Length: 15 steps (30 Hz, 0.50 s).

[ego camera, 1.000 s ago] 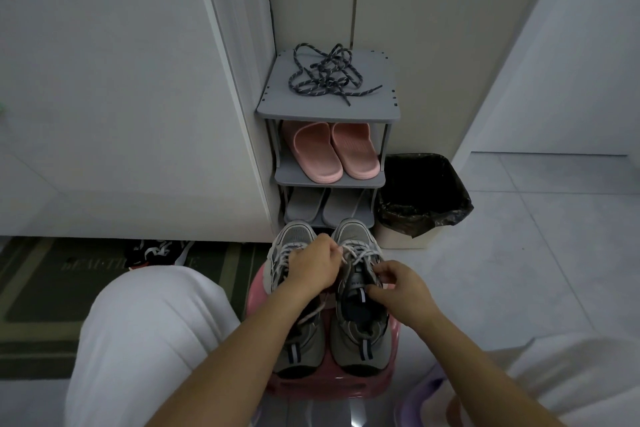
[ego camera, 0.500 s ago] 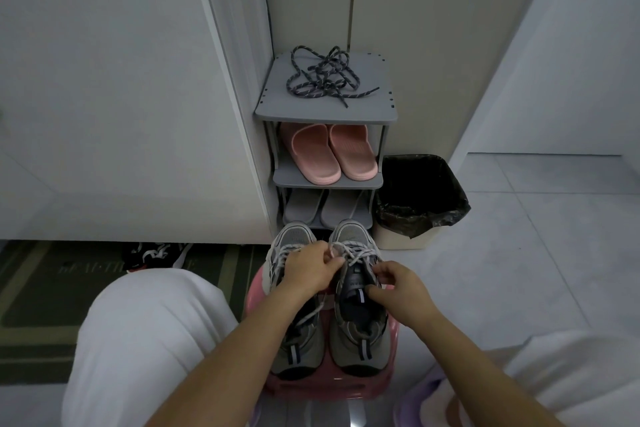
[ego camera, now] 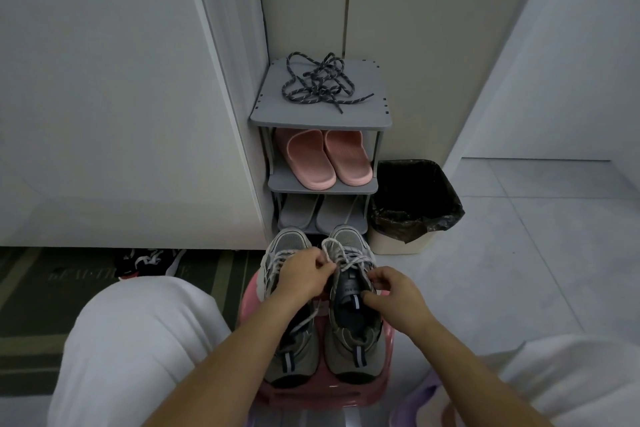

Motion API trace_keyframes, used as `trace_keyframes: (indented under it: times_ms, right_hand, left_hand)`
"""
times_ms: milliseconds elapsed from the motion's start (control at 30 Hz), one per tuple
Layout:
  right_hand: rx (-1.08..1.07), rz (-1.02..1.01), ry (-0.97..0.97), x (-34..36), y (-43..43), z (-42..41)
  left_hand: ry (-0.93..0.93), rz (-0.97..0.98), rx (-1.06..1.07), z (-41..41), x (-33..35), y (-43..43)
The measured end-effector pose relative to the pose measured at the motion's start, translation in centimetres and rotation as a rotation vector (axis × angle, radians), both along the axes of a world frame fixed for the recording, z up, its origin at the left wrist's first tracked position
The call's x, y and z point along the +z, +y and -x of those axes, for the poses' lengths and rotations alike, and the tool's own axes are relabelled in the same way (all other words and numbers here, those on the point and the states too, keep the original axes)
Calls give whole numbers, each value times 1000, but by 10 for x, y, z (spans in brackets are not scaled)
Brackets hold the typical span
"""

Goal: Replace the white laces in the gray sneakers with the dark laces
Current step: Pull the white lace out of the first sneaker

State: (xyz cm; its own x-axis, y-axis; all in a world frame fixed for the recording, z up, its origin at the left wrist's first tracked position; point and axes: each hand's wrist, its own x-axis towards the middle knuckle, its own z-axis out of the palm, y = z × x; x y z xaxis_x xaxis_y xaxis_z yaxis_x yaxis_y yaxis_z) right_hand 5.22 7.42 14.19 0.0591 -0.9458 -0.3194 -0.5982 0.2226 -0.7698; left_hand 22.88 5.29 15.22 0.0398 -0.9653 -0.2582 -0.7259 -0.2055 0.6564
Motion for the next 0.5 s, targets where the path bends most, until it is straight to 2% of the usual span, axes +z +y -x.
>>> trace_keyframes:
  times_ms: [67, 200, 233, 300, 400, 433, 500]
  right_hand:
    - [0, 1, 0, 0, 0, 0]
    - [-2, 3, -5, -1, 0, 1]
    - [-4, 2, -11, -1, 0, 1]
    - [-7, -1, -22, -1, 0, 1]
    - [-6, 1, -21, -2, 0, 1]
    - [-6, 3, -18, -3, 0, 1]
    - [-8, 4, -19, -5, 0, 1]
  left_hand:
    - [48, 14, 58, 1, 2, -2]
    - [506, 65, 385, -2, 6, -6]
    - [539, 74, 387, -2, 5, -6]
    - [454, 63, 245, -3, 5, -3]
    - [138, 38, -11, -3, -1, 3]
    - [75, 48, -36, -4, -3, 3]
    - [75, 76, -13, -3, -4, 3]
